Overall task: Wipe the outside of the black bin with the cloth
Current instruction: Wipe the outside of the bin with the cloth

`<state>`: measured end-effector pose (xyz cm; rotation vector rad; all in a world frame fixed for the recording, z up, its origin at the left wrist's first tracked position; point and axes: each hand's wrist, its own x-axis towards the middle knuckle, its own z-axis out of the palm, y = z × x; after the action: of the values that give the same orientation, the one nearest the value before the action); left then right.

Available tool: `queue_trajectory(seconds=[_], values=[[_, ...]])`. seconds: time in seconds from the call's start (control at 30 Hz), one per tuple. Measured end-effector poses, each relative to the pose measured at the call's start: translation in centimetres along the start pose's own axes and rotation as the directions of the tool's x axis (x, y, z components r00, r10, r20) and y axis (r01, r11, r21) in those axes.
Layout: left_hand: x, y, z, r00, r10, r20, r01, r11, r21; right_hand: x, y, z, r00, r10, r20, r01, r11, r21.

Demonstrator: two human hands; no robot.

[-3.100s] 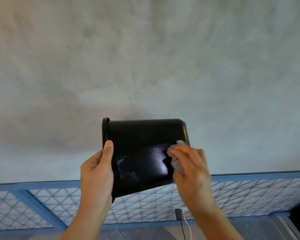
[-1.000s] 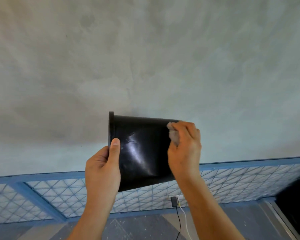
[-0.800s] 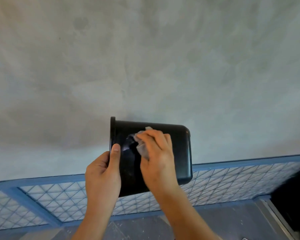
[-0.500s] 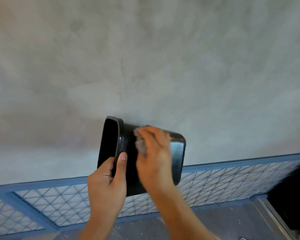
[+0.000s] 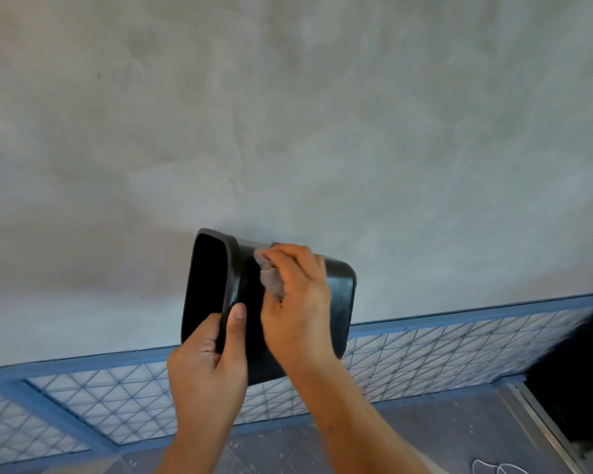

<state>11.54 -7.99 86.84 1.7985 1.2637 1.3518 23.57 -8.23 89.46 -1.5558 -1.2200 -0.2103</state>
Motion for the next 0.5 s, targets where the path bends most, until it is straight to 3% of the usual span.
queue_trajectory(seconds=[0.17,0.2,0.33,0.4,0.5], values=[[0.0,-0.6,-1.1,1.000,0.006,0.015,-0.006,1.000,-0.015,0.4,7.0,-2.6,0.919,0.374,-0.126,-0.380,0.925,-0.027],[0.0,-0.7,-1.0,1.000,0.010,0.021,-0.011,1.000,0.004,0.4,6.7,-2.5,0.919,0.374,-0.124,-0.380,0.925,-0.027],[0.0,-0.4,0.1,1.000,0.004,0.004,-0.004,0.999,0.046,-0.3,0.3,0.2,0.998,0.067,-0.013,-0.067,0.998,0.020],[0.1,-0.3,0.1,1.000,-0.020,-0.009,0.020,1.000,0.020,-0.4,-0.5,0.1,0.999,-0.001,0.035,-0.002,0.997,0.074],[0.1,0.0,-0.5,1.000,-0.029,-0.012,0.029,1.000,-0.011,0.8,4.1,-1.8,0.974,0.212,-0.081,-0.209,0.977,0.048]])
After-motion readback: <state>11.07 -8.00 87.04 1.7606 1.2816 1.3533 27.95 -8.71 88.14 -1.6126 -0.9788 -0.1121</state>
